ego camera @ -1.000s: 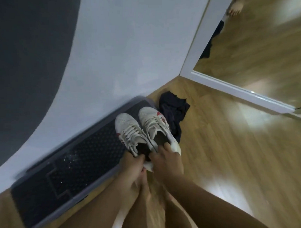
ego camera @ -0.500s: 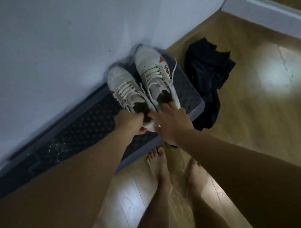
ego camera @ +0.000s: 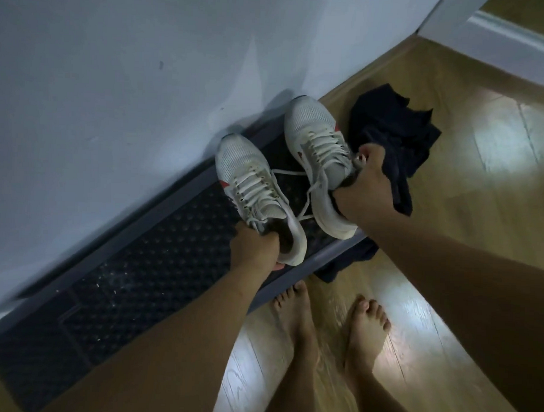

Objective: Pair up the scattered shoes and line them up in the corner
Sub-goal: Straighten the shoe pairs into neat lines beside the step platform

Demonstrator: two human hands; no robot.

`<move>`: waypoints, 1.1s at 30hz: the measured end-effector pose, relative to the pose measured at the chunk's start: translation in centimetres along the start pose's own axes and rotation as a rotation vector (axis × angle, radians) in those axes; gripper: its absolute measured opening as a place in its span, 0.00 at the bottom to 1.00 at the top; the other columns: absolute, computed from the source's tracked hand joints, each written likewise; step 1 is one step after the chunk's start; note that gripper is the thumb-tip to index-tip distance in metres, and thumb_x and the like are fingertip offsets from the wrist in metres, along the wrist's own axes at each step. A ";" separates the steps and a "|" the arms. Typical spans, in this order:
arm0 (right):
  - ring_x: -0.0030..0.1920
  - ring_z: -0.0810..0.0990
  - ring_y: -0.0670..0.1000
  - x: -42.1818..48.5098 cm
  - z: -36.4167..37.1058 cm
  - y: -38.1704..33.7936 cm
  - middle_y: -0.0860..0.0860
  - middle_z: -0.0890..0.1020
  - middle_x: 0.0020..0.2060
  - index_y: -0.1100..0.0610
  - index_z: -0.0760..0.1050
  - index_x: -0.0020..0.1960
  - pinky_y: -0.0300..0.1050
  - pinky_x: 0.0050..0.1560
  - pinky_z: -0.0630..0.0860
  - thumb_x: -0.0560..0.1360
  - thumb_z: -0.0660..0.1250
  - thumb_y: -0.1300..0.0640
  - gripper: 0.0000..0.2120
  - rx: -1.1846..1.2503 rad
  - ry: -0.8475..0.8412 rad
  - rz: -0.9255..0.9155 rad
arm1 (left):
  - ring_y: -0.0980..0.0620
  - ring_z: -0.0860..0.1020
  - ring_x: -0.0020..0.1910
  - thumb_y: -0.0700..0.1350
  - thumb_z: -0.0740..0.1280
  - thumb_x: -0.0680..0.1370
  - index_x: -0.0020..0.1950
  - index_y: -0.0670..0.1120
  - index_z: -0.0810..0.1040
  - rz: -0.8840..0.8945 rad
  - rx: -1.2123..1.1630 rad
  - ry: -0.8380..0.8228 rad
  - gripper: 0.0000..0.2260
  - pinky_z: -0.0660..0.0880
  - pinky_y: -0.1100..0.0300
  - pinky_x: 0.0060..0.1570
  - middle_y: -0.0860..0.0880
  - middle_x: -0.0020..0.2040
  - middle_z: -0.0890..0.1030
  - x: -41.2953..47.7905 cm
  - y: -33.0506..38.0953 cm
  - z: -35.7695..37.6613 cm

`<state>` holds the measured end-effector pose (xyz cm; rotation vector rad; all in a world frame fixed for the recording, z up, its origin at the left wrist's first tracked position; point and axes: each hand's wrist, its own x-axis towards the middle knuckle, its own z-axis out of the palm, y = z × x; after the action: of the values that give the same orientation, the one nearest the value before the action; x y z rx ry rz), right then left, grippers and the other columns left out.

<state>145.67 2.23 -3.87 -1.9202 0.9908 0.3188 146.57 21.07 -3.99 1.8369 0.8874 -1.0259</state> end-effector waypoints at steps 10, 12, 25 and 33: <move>0.51 0.80 0.61 -1.1 2.5 -0.2 0.57 0.80 0.58 0.39 0.55 0.78 0.51 0.48 0.78 0.75 0.58 0.65 0.37 -0.409 -0.206 -0.315 | 0.37 0.77 0.55 0.43 0.71 0.60 0.64 0.45 0.69 -0.043 -0.072 -0.004 0.32 0.82 0.43 0.39 0.40 0.61 0.75 -1.2 -2.7 0.1; 0.52 0.80 0.61 -0.8 2.9 -0.1 0.57 0.80 0.58 0.37 0.56 0.77 0.52 0.49 0.78 0.74 0.57 0.65 0.37 -0.403 -0.203 -0.317 | 0.38 0.78 0.53 0.42 0.72 0.60 0.65 0.44 0.70 -0.039 -0.103 -0.022 0.33 0.83 0.44 0.38 0.39 0.61 0.76 -1.3 -3.0 -0.1; 0.57 0.77 0.61 -0.6 0.4 -0.5 0.56 0.78 0.62 0.40 0.58 0.76 0.51 0.56 0.77 0.76 0.57 0.66 0.34 -0.371 -0.231 -0.233 | 0.43 0.81 0.45 0.42 0.69 0.69 0.66 0.45 0.70 0.059 -0.024 -0.038 0.26 0.83 0.45 0.40 0.40 0.57 0.78 -0.8 -2.0 0.4; 0.38 0.76 0.52 -1.3 -0.1 0.4 0.57 0.79 0.52 0.42 0.44 0.80 0.48 0.43 0.74 0.77 0.61 0.65 0.40 -0.378 -0.429 -0.192 | 0.44 0.82 0.49 0.40 0.69 0.77 0.57 0.47 0.74 -0.025 -0.109 -0.110 0.10 0.83 0.51 0.43 0.42 0.52 0.82 -1.8 -3.7 -0.8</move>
<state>144.56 2.74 -3.33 -2.1370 0.4803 0.8127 142.86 22.98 -3.30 1.6658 0.8849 -1.0630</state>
